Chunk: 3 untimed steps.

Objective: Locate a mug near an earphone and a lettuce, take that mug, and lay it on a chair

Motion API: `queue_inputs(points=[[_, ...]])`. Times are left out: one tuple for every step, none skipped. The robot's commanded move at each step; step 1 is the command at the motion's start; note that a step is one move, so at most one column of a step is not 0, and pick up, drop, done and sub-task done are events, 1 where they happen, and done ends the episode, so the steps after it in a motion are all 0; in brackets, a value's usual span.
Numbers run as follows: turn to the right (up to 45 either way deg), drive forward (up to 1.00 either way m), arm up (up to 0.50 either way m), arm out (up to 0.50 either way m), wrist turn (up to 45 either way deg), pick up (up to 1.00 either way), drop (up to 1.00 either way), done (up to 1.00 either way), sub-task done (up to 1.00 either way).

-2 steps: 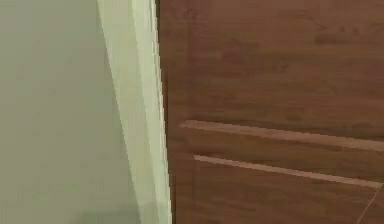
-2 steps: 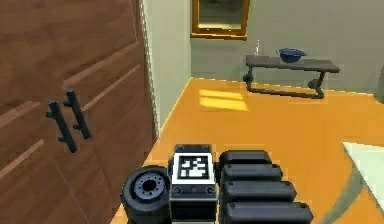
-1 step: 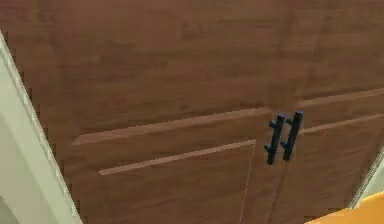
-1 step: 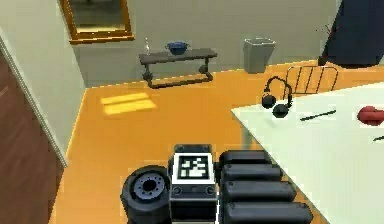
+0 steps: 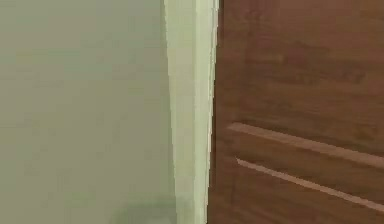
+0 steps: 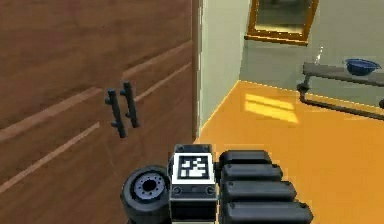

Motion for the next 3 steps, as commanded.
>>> queue_inputs(points=[[-45.0, 0.00, 0.00, 0.00, 0.0, 0.00, 0.00, 0.00, 0.00], [-45.0, 0.00, 0.00, 0.00, 0.0, 0.00, 0.00, 0.00, 0.00], [-36.0, 0.00, 0.00, 0.00, 0.0, 0.00, 0.00, 0.00, 0.00]])
